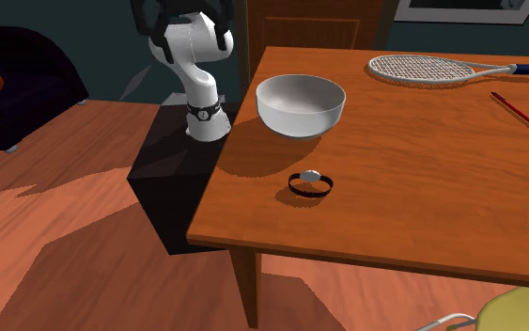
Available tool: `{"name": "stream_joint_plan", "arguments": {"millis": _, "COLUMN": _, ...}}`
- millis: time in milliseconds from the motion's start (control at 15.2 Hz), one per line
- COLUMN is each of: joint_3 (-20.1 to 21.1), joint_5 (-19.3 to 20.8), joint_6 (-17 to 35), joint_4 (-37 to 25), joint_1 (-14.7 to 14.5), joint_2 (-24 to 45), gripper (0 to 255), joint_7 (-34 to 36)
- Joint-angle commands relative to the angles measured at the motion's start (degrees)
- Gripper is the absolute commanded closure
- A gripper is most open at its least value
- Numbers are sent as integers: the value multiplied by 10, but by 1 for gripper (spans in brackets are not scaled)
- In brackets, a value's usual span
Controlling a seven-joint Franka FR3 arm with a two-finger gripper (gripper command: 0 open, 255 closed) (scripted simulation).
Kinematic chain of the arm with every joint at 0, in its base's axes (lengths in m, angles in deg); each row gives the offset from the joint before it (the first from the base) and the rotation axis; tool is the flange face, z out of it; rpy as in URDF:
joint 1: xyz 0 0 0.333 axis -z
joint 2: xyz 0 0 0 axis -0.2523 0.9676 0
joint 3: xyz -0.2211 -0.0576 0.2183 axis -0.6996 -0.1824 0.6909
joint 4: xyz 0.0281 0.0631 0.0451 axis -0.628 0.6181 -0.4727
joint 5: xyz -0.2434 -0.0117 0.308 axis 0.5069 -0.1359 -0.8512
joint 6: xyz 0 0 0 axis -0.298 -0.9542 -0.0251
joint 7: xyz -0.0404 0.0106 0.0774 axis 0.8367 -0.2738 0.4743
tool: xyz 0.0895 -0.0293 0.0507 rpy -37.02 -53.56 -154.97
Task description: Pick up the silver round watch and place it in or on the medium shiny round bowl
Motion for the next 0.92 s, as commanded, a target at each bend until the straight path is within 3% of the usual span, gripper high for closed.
{"name": "stream_joint_plan", "arguments": {"millis": 0, "joint_3": 10, "joint_5": 2, "joint_6": 28, "joint_4": -10, "joint_1": -12, "joint_2": 35, "gripper": 0, "joint_7": -18}}
{"name": "stream_joint_plan", "arguments": {"millis": 858, "joint_3": 73, "joint_5": 46, "joint_6": 151, "joint_4": -136, "joint_1": -75, "joint_2": 267, "gripper": 0, "joint_7": -115}}
